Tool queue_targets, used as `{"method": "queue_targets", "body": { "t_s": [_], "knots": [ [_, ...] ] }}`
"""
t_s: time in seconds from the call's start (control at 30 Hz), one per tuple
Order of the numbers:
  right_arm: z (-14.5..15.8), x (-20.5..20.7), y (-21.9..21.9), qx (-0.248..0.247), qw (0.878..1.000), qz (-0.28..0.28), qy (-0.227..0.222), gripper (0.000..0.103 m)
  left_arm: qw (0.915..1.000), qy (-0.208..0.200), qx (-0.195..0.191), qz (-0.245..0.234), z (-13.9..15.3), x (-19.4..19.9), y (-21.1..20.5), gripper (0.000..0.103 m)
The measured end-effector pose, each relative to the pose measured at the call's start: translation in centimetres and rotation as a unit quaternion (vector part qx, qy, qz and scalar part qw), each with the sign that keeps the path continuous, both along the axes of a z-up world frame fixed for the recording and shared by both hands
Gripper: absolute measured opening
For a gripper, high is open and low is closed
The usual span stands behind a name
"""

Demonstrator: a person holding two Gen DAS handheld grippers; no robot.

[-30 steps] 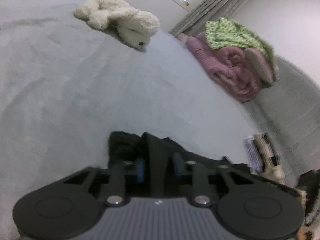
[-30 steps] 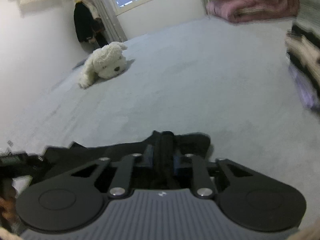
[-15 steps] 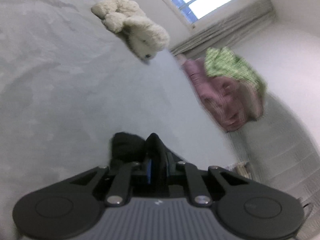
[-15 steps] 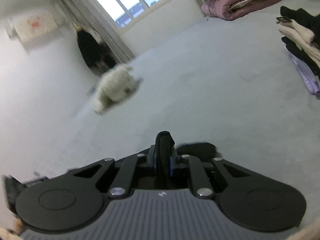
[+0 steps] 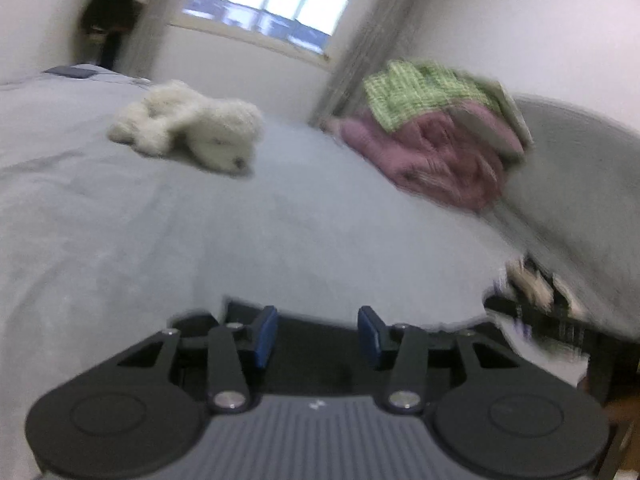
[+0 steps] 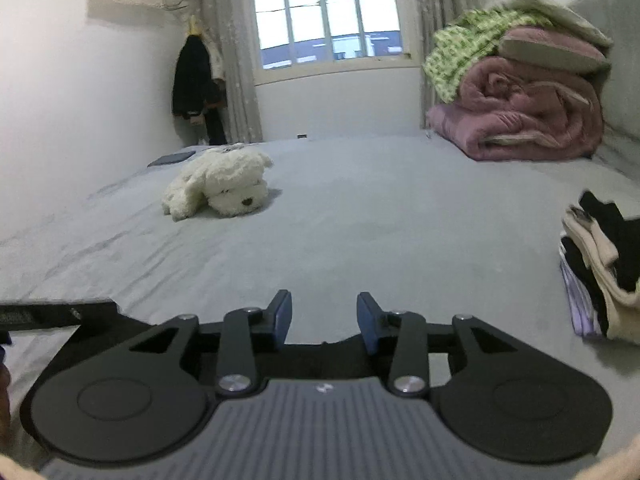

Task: Fold clothes
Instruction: 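Lay the folded end down and open both grippers, then move both open grippers to the edge of the folded black bundle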

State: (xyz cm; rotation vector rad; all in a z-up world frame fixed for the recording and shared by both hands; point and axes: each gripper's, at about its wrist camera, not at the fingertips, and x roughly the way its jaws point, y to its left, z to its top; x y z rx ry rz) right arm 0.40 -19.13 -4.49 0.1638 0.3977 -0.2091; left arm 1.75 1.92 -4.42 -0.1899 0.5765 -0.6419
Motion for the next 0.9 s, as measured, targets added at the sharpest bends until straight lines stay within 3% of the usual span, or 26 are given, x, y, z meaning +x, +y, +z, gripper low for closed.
{"method": "queue_targets", "body": {
  "t_s": [0.13, 0.27, 0.43, 0.47, 0.6, 0.77, 0.9],
  "knots": [
    [-2.1, 0.8, 0.5, -0.024, 0.998, 0.026, 0.048, 0.04, 0.9985, -0.008, 0.046, -0.028, -1.6, 0.2, -1.2, 0.049],
    [-3.8, 0.6, -0.3, -0.032, 0.996, 0.034, 0.077, 0.038, 0.997, -0.016, 0.061, -0.045, -1.6, 0.4, -0.7, 0.049],
    [-2.9, -0.2, -2.1, -0.017, 0.997, 0.022, 0.069, 0.035, 0.9959, -0.026, 0.075, -0.044, -0.9, 0.4, 0.9, 0.047],
    [-2.7, -0.6, -2.1, -0.017, 0.997, 0.015, 0.068, 0.04, 0.9963, -0.026, 0.073, -0.037, -0.6, 0.3, 1.2, 0.047],
    [-1.3, -1.7, -1.7, -0.011, 0.999, 0.019, 0.048, 0.043, 0.9979, -0.033, 0.043, -0.036, 1.0, -0.1, 2.1, 0.047],
    [-1.5, -1.7, 1.2, 0.0, 0.995, 0.075, 0.061, 0.043, 0.9934, -0.031, 0.037, -0.104, 0.8, -1.3, 0.3, 0.047],
    [-2.8, -1.7, 3.0, -0.013, 0.99, 0.104, 0.096, 0.043, 0.9858, -0.012, 0.085, -0.144, -0.8, -2.1, -1.0, 0.047]
  ]
}}
